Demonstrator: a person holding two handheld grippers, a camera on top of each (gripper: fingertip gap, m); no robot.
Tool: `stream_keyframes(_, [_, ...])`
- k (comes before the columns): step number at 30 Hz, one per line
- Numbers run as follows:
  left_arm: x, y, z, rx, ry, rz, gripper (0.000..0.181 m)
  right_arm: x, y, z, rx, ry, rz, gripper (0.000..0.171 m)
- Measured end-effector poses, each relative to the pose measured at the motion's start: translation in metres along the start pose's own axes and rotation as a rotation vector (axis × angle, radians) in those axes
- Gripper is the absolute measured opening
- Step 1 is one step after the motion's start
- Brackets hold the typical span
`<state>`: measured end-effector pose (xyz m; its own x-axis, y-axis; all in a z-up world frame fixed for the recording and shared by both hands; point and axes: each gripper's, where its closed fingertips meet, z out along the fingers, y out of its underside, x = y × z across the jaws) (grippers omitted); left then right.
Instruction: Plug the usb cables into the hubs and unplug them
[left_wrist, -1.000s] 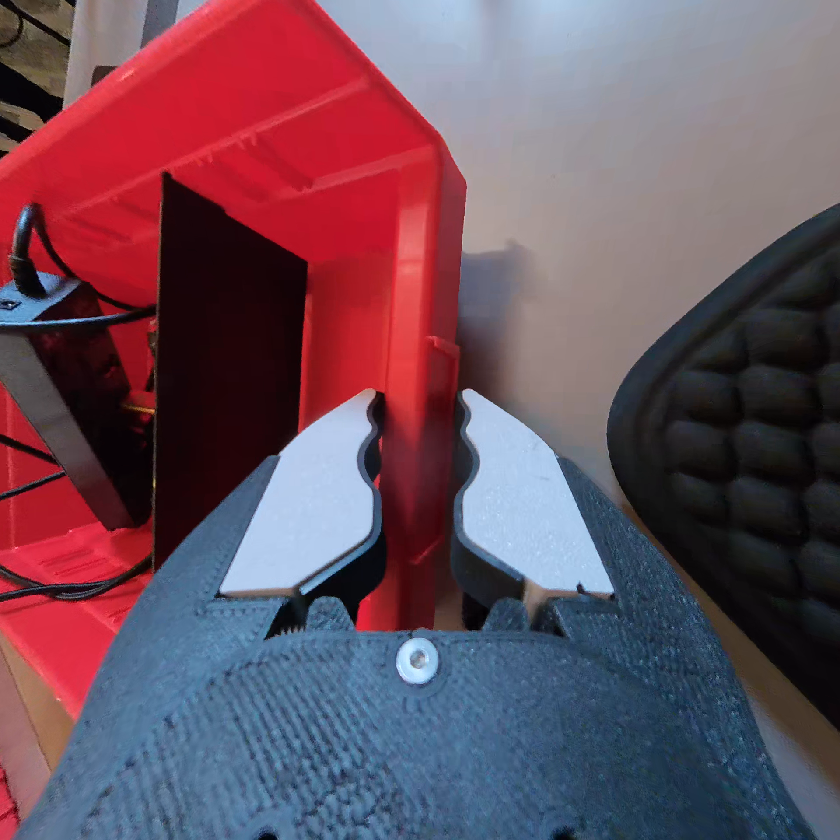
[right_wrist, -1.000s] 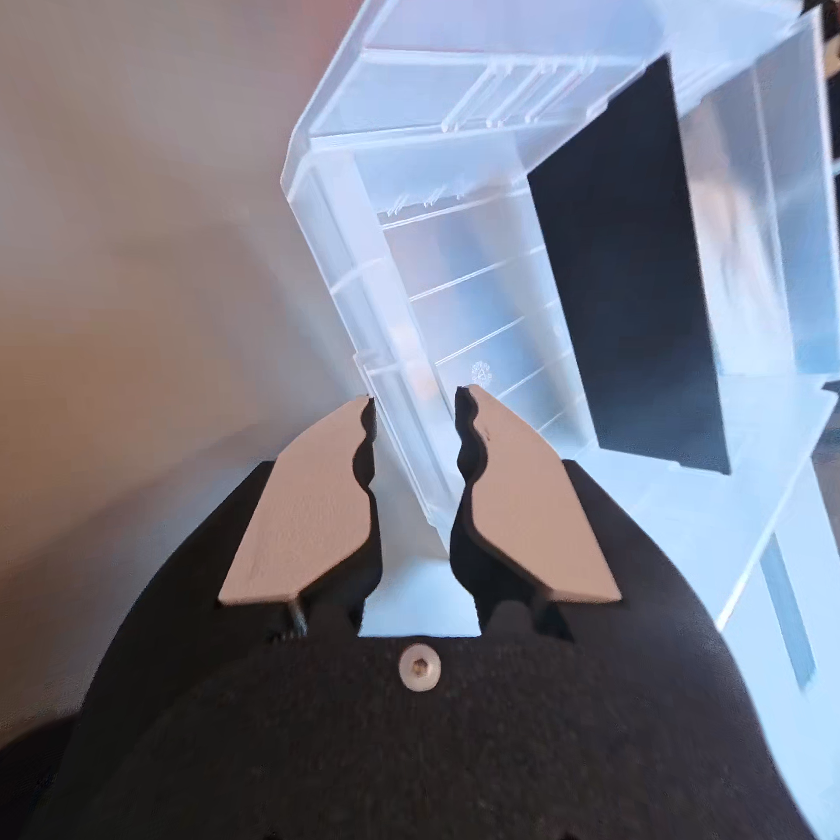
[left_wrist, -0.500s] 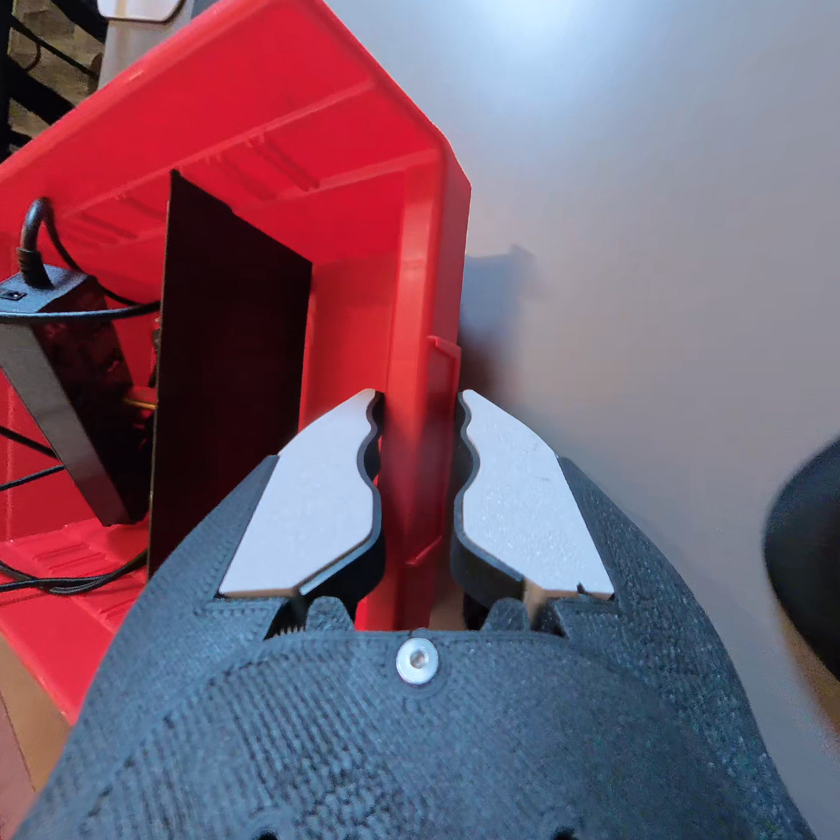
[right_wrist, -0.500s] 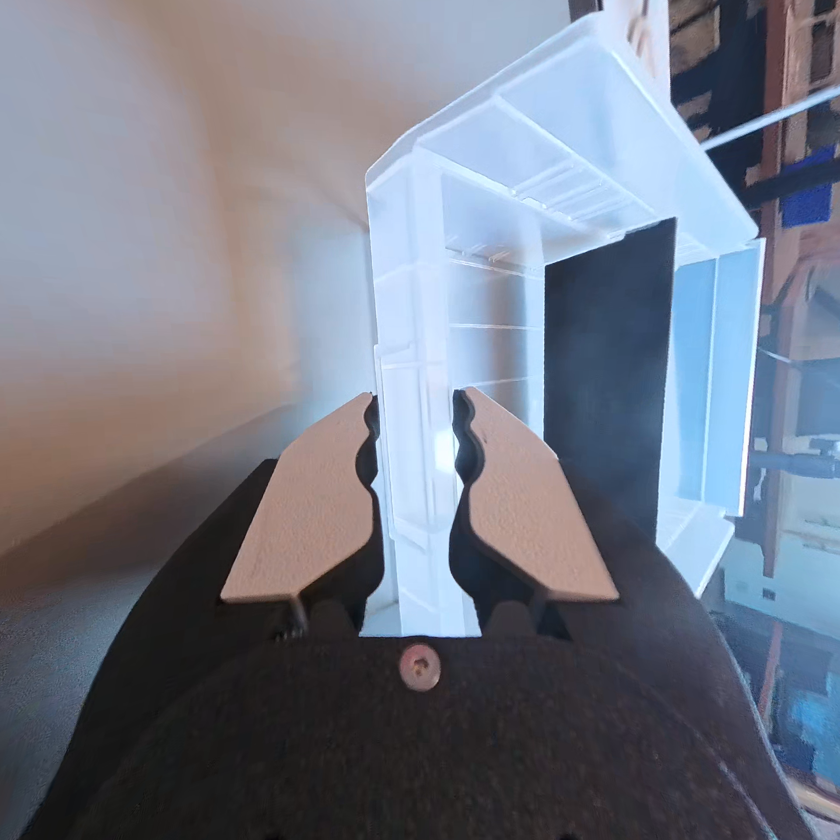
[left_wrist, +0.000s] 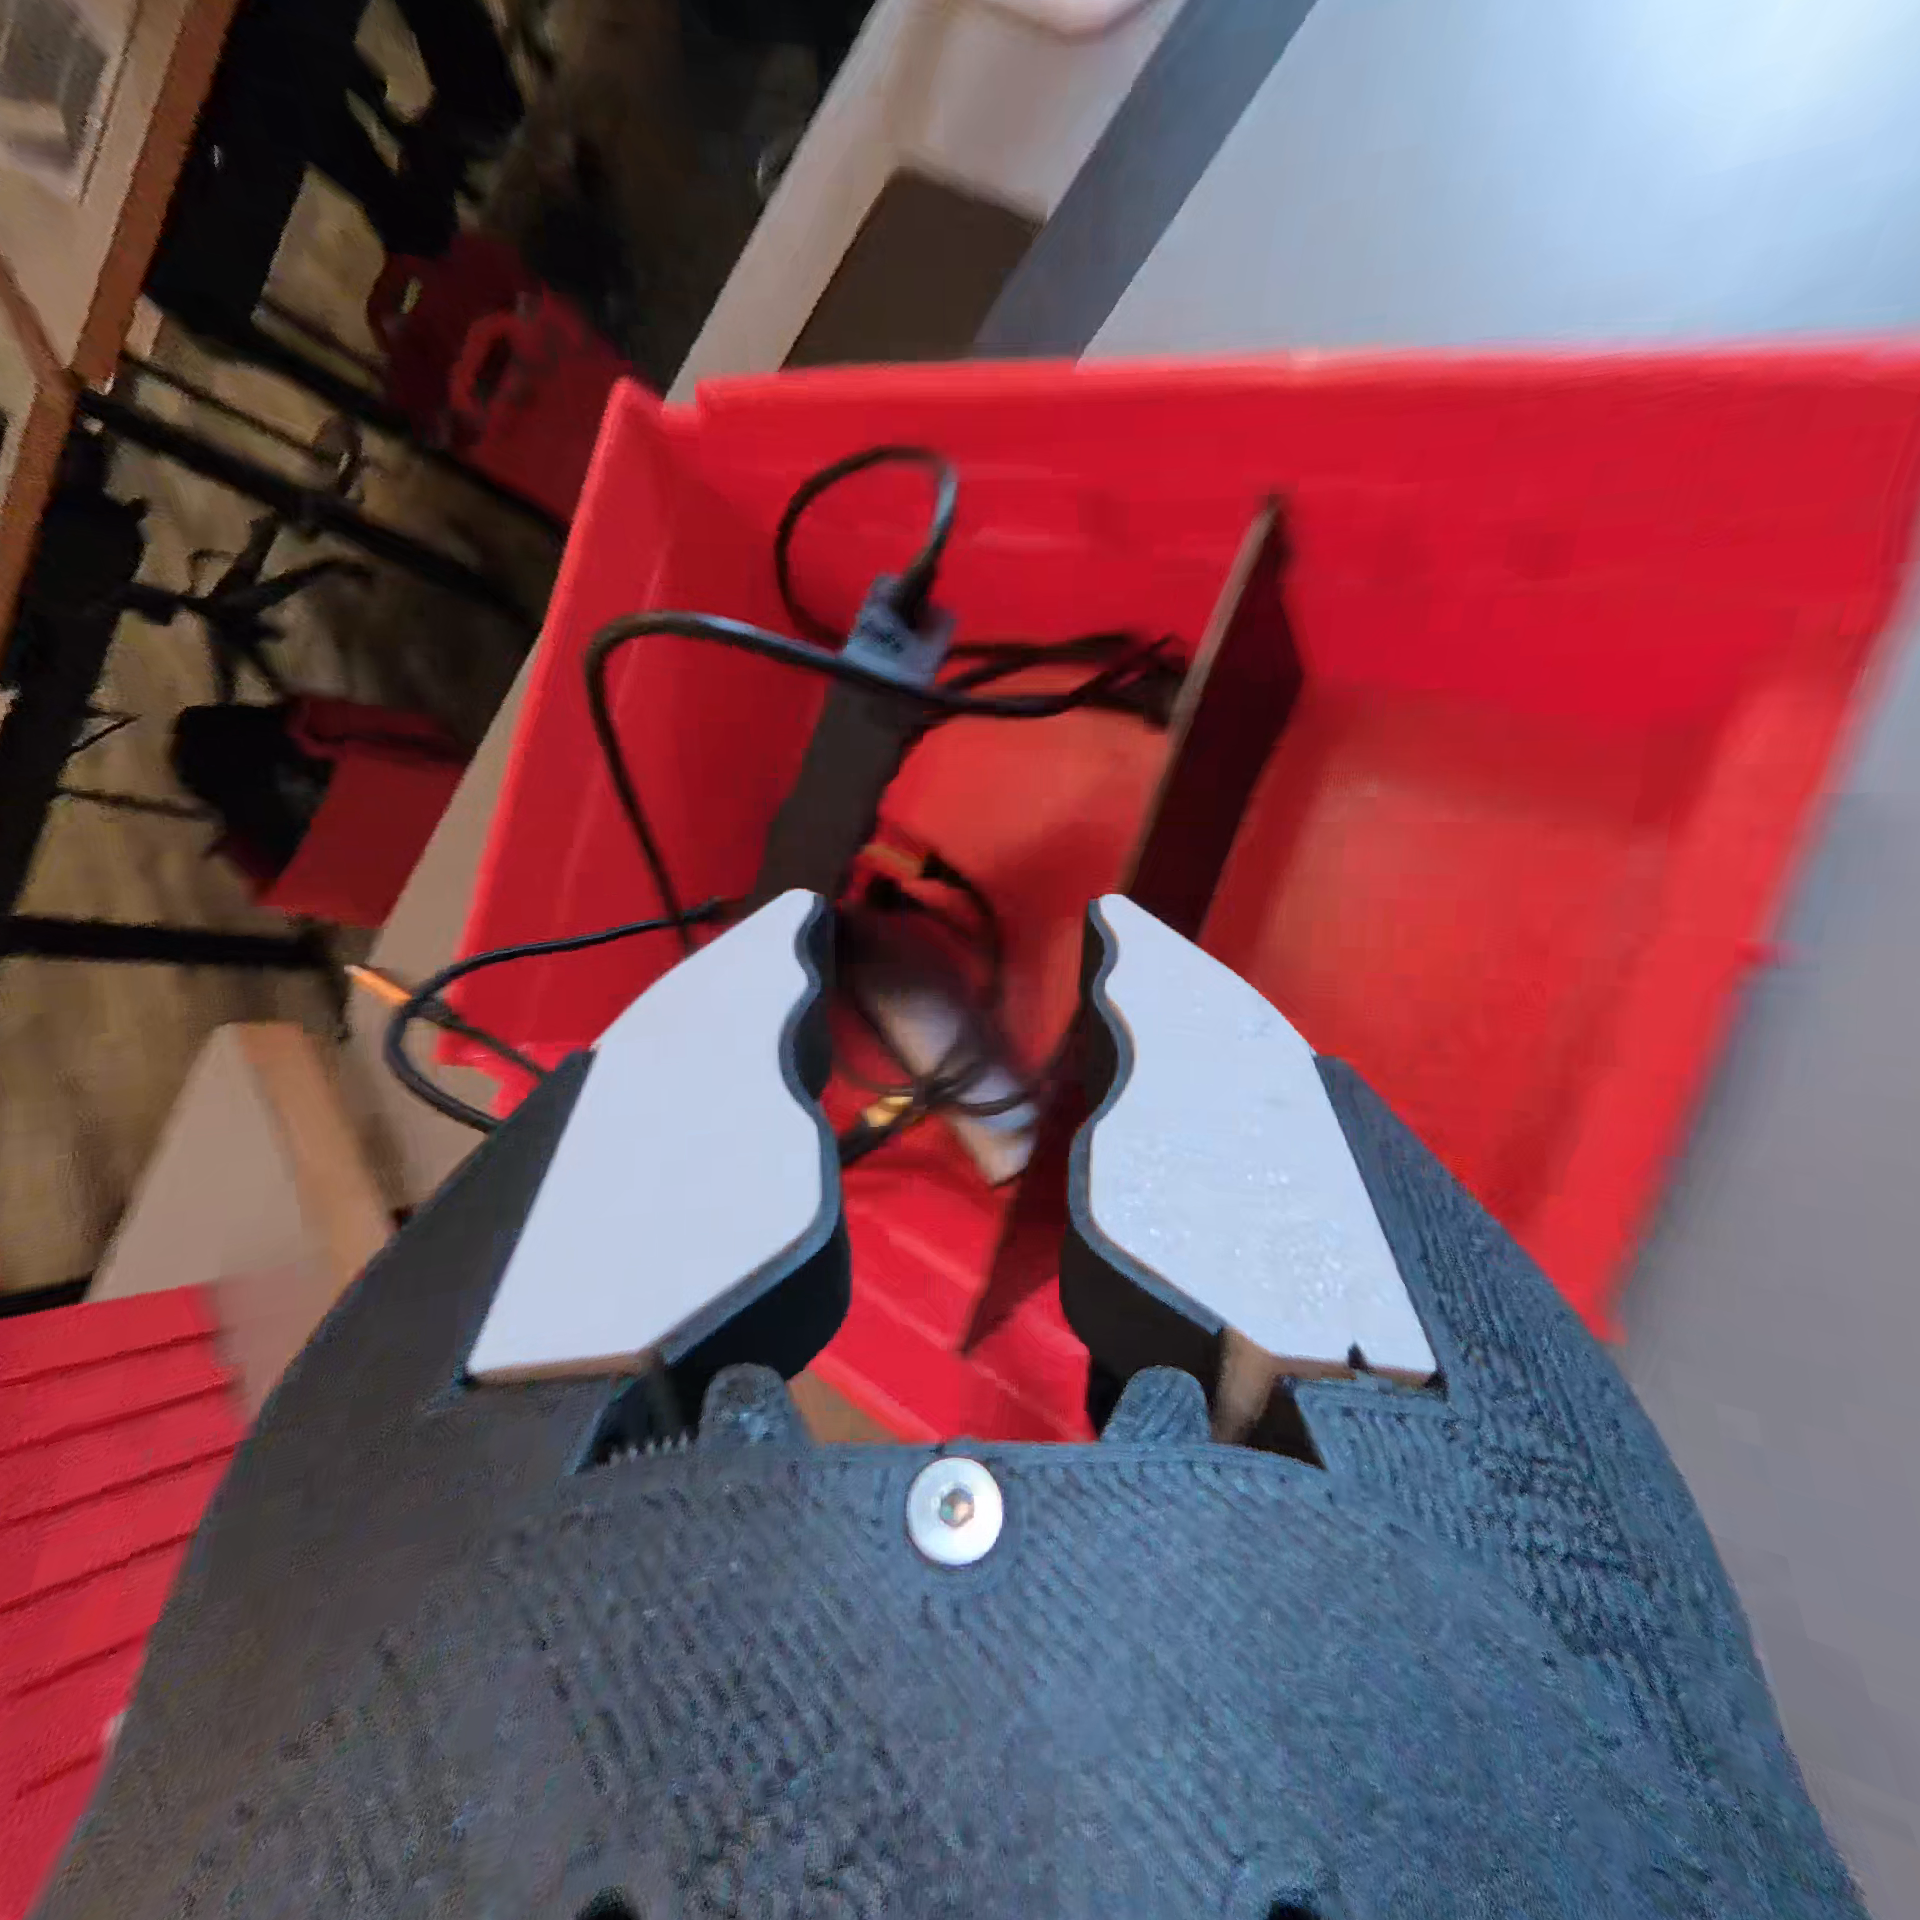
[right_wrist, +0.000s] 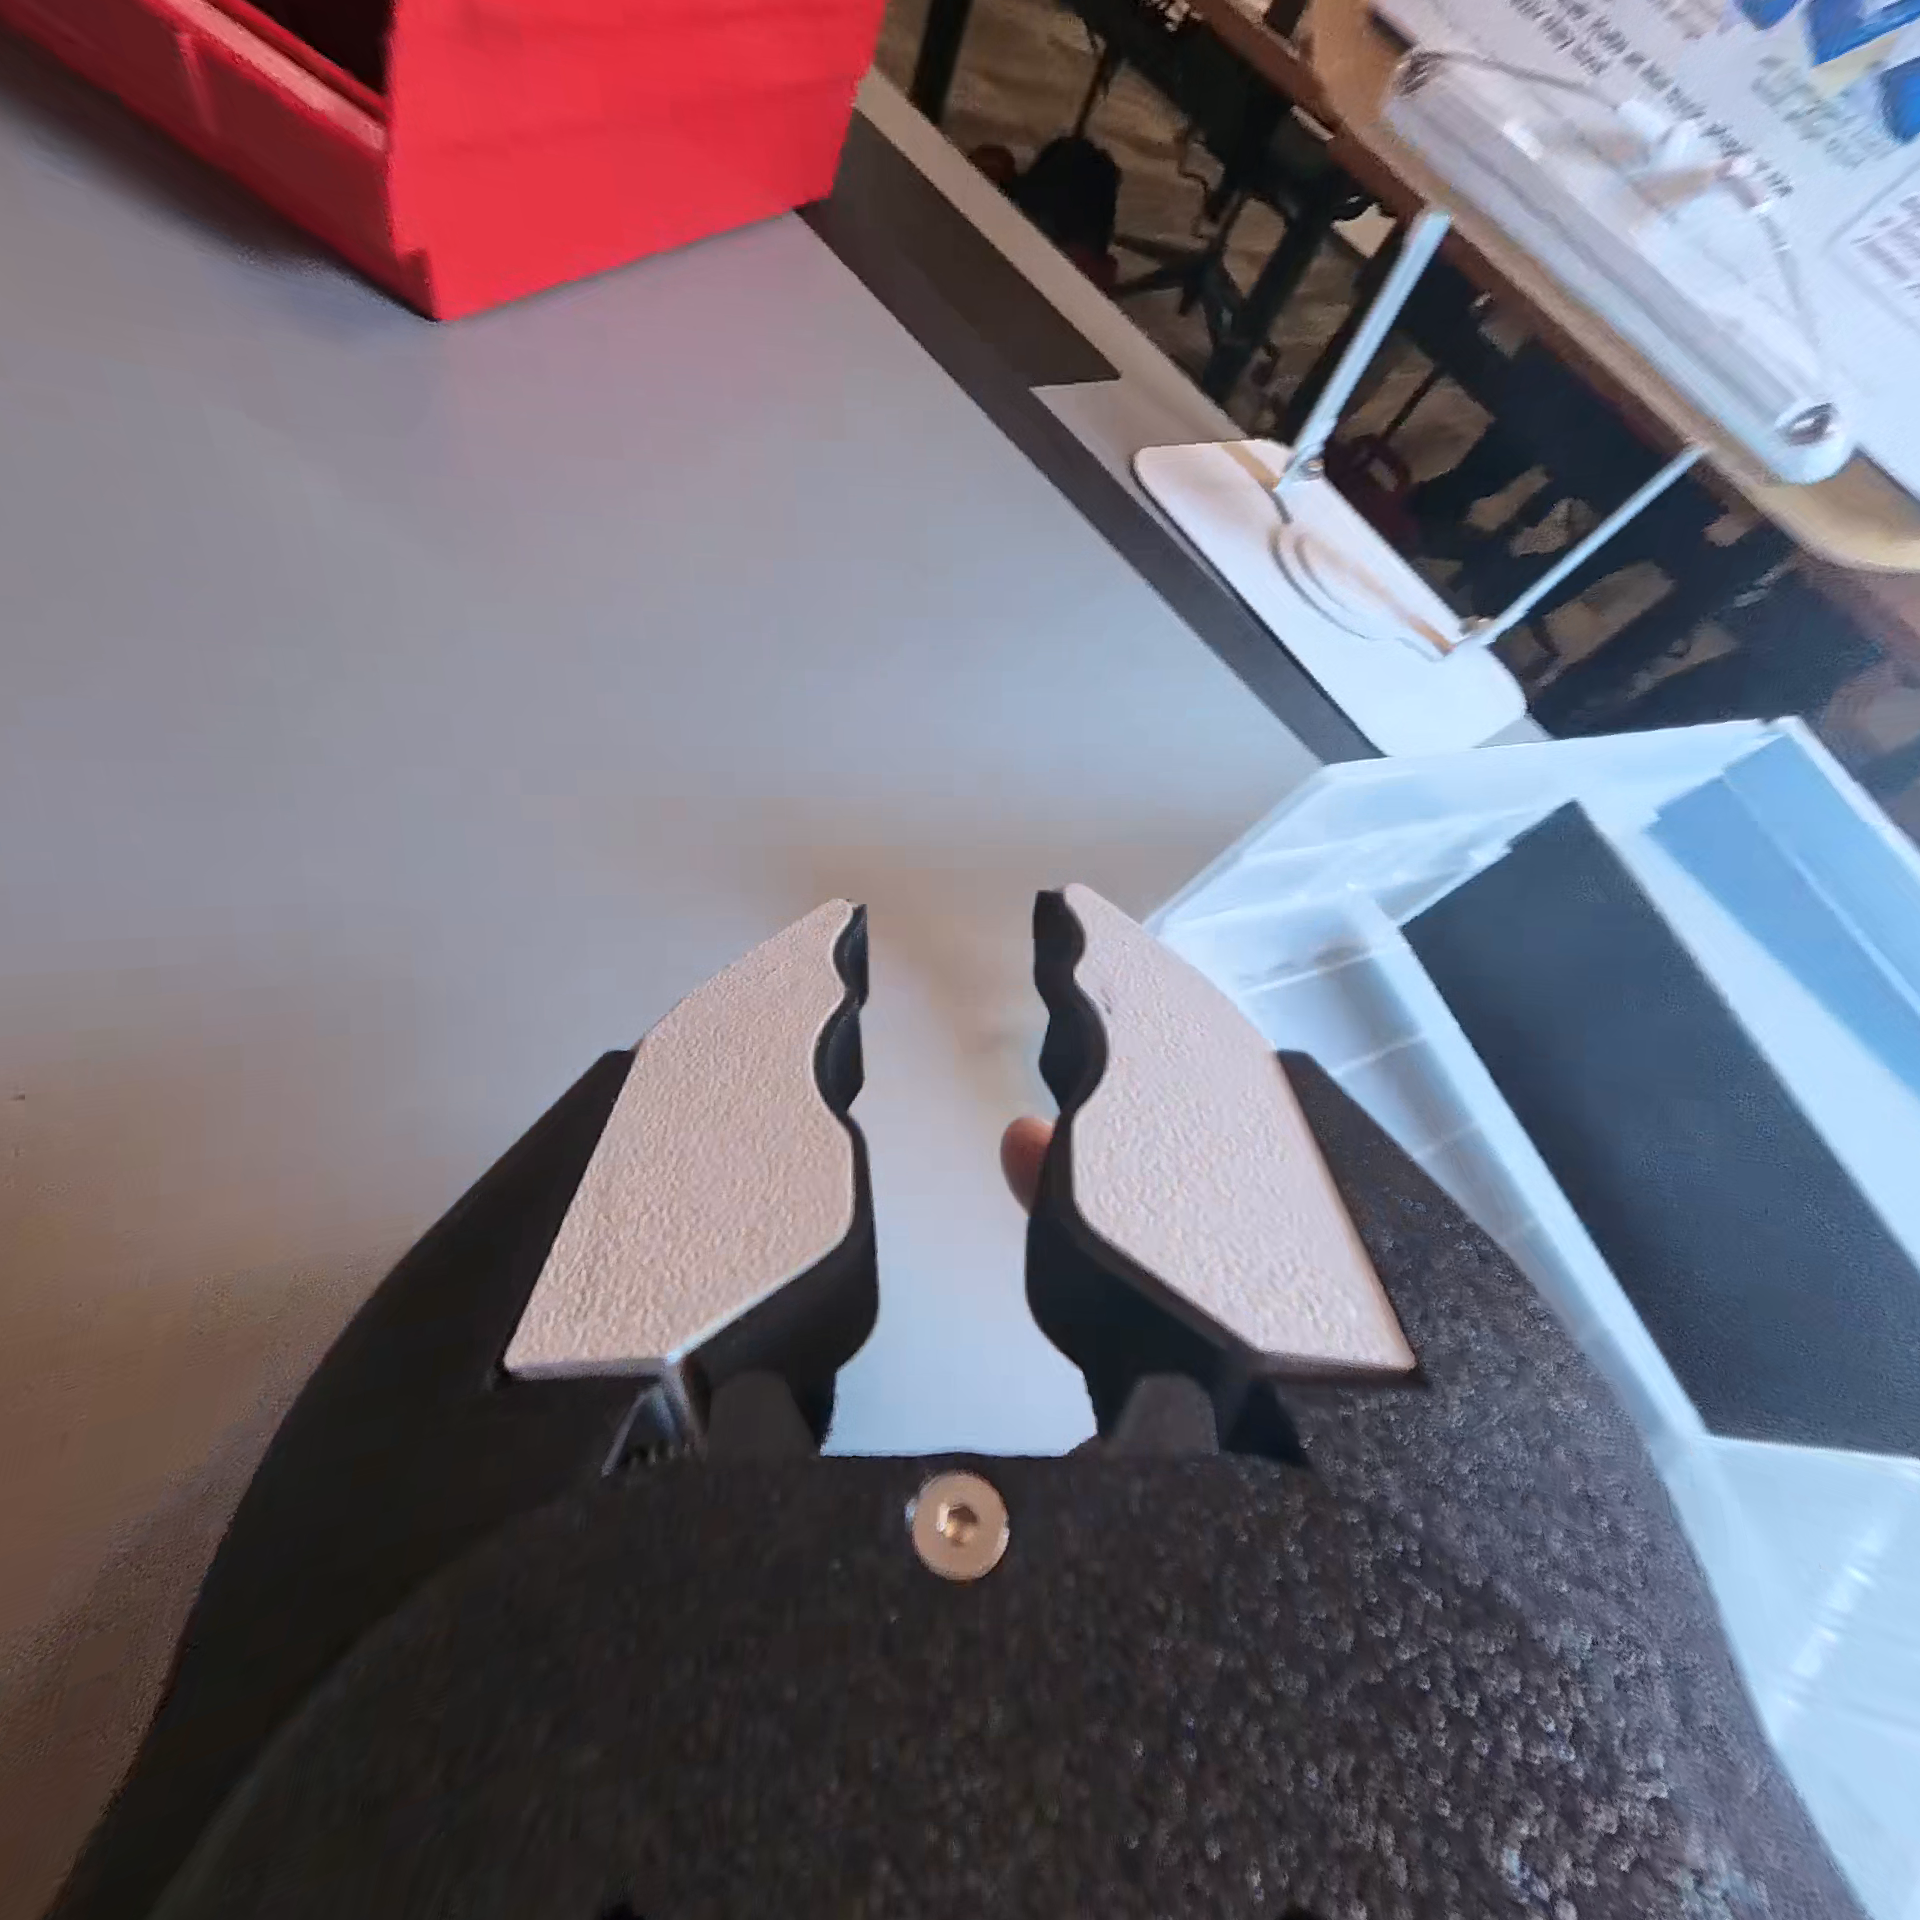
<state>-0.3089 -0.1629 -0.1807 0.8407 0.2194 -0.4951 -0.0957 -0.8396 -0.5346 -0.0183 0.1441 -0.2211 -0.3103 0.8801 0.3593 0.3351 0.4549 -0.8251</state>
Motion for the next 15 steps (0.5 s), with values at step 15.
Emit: stream_keyframes(15, [-0.096, -0.065, 0.000, -0.032, -0.177, 0.039, 0.026, -0.013, 0.003, 0.007, 0.060, -0.065, 0.090, 0.034])
